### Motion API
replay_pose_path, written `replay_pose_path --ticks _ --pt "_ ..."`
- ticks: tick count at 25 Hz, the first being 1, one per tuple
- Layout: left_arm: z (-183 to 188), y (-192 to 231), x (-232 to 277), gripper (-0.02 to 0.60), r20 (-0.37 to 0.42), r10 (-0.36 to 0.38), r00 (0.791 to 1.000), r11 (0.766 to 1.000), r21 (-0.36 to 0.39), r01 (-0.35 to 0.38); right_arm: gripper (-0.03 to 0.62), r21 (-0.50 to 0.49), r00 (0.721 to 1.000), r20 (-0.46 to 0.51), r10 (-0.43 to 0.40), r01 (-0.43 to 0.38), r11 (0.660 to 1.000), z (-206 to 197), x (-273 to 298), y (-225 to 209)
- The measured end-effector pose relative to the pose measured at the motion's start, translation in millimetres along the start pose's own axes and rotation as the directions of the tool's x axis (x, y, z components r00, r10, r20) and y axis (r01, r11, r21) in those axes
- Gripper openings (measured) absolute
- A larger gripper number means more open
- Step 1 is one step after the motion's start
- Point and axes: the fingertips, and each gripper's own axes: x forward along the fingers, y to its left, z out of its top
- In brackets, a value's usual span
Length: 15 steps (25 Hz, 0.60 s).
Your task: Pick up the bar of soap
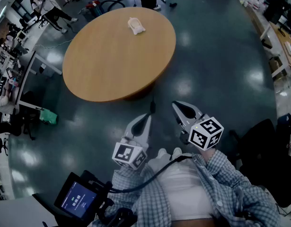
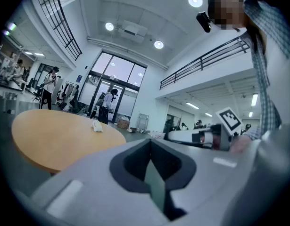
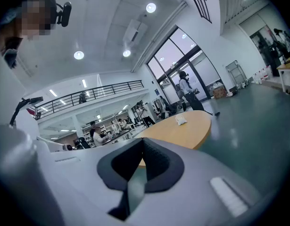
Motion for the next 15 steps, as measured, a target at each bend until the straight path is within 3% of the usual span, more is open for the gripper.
replay_pose_path --ticks 15 --pt "0.6 -6.1 4.7 -0.002 -0.012 -0.011 1.000 1.000 0.005 0.011 0.005 0.013 1.000 0.009 -0.009 0.009 1.000 4.7 -6.4 -4.6"
